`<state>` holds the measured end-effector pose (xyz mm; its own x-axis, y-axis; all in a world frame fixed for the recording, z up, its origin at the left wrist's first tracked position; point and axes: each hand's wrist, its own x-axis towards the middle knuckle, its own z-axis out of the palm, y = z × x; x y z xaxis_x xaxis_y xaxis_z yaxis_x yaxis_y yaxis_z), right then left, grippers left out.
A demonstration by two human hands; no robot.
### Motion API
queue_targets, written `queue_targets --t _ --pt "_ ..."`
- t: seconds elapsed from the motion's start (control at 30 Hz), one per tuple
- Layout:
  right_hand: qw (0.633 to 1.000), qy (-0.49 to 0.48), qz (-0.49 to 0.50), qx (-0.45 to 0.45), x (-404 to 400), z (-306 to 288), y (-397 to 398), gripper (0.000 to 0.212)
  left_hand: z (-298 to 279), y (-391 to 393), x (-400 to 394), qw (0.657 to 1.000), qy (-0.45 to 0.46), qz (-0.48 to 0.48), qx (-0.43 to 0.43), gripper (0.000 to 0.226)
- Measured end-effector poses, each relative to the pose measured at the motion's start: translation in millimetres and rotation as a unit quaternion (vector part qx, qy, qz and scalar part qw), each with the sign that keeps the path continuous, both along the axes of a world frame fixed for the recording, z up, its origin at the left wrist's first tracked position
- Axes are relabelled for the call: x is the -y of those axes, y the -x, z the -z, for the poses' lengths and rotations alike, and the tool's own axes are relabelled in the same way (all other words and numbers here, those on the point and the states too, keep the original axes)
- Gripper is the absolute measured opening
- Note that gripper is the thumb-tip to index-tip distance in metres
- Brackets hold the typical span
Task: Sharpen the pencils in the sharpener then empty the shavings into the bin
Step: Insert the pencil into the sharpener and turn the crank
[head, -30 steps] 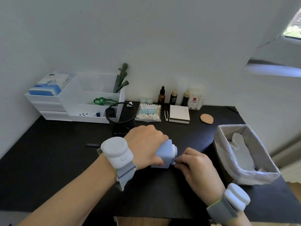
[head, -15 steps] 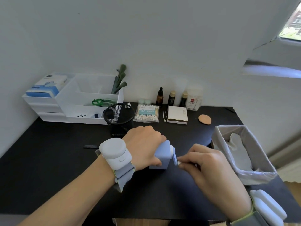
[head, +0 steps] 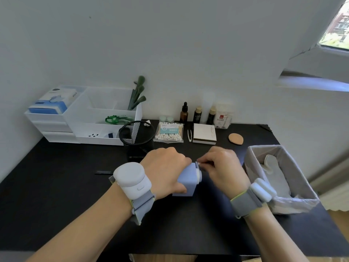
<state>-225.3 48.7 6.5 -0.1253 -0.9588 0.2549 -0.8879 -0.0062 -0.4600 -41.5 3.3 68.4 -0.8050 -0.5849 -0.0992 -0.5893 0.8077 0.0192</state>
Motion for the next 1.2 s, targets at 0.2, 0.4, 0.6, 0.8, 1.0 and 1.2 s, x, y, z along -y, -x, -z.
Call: queue_targets --t 0.2,0.4,0.6,0.8,1.0,1.2 --pt "0.999 -0.044 -0.031 0.010 -24.3 21.8 -5.3 0.013 2.6 -1.4 2.1 1.000 -0.004 0.002 -0.004 0.033" --pt "0.998 -0.052 -0.029 0.008 -44.4 22.1 -12.6 0.009 3.0 -0.7 0.9 1.000 -0.005 0.005 -0.006 0.034" --pt "0.998 -0.054 -0.031 -0.012 -54.1 14.7 -18.2 0.008 1.0 -0.2 0.2 1.000 -0.009 -0.003 0.004 0.036" --pt "0.997 -0.053 -0.049 -0.023 -64.8 0.4 -21.0 0.008 -0.2 0.2 0.0 1.000 -0.015 -0.007 0.007 0.036" --pt "0.998 -0.035 -0.056 -0.018 -74.3 -16.1 -21.4 0.008 1.5 0.1 1.0 1.000 -0.012 -0.010 0.005 0.038" --pt "0.999 0.015 -0.042 -0.027 -71.2 -43.7 -18.3 0.017 -0.9 0.4 -0.5 1.000 -0.010 -0.016 0.006 0.037"
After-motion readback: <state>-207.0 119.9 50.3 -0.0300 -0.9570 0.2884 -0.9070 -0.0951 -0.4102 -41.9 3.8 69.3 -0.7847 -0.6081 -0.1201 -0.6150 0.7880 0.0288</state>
